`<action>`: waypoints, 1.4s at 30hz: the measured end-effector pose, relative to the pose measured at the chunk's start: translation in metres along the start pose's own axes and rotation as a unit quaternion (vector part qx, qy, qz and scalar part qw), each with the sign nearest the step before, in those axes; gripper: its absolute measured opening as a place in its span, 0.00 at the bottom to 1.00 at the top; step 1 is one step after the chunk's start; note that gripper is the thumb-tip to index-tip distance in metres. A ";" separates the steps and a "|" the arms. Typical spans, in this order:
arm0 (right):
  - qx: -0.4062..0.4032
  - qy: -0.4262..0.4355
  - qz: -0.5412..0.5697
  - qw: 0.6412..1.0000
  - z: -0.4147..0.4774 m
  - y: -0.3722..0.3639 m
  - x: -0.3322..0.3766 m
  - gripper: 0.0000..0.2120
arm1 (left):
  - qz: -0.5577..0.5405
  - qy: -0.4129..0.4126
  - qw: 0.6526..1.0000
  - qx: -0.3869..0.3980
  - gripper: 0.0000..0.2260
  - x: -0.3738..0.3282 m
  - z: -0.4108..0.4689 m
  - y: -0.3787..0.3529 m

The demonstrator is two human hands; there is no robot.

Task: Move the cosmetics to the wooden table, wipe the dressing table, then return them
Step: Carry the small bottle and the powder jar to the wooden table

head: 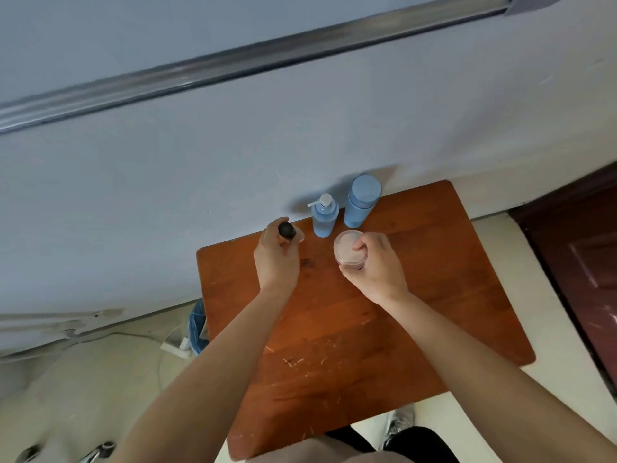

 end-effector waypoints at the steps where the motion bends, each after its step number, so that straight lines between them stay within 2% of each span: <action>1: -0.002 -0.001 -0.002 1.000 0.003 -0.003 -0.001 0.22 | 0.005 -0.004 1.000 0.004 0.12 0.002 0.004 -0.003; 8: -0.006 0.007 0.004 1.000 0.008 -0.013 -0.003 0.23 | 0.045 -0.041 0.998 -0.021 0.09 0.010 0.020 -0.012; 12: 0.006 0.025 -0.009 1.000 0.002 -0.006 -0.002 0.24 | 0.075 -0.037 0.996 0.004 0.17 0.007 0.026 -0.011; 15: -0.016 0.022 -0.019 0.999 -0.004 0.011 -0.002 0.19 | 0.110 -0.053 0.993 0.002 0.25 0.003 0.015 -0.003; 20: -0.098 0.010 -0.056 0.994 -0.014 0.070 -0.010 0.19 | 0.175 -0.231 0.956 -0.054 0.24 -0.023 -0.019 0.020; 26: -0.213 0.027 -0.080 0.973 -0.059 0.165 -0.024 0.26 | 0.211 -0.415 0.885 -0.015 0.25 -0.102 -0.071 0.020; 29: -0.279 0.042 -0.101 0.954 -0.110 0.220 -0.035 0.26 | 0.194 -0.473 0.859 0.000 0.26 -0.147 -0.118 0.011; 34: -0.396 0.056 -0.182 0.898 -0.239 0.312 -0.078 0.28 | 0.130 -0.547 0.827 0.024 0.27 -0.202 -0.245 -0.016; 38: -0.479 -0.019 -0.209 0.853 -0.381 0.376 -0.132 0.29 | 0.080 -0.603 0.789 0.091 0.27 -0.225 -0.386 -0.047; 42: -0.550 -0.102 -0.222 0.799 -0.532 0.430 -0.187 0.30 | 0.040 -0.661 0.726 0.184 0.27 -0.238 -0.541 -0.083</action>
Point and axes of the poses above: each hand's wrist, its own z-axis towards the middle knuckle, its own y-axis out of the back of the hand, x = y × z, the point moved 2 cm from there along z, towards the middle knuckle, and after that the axes turned 8 degrees about -x, right-handed, at the moved point
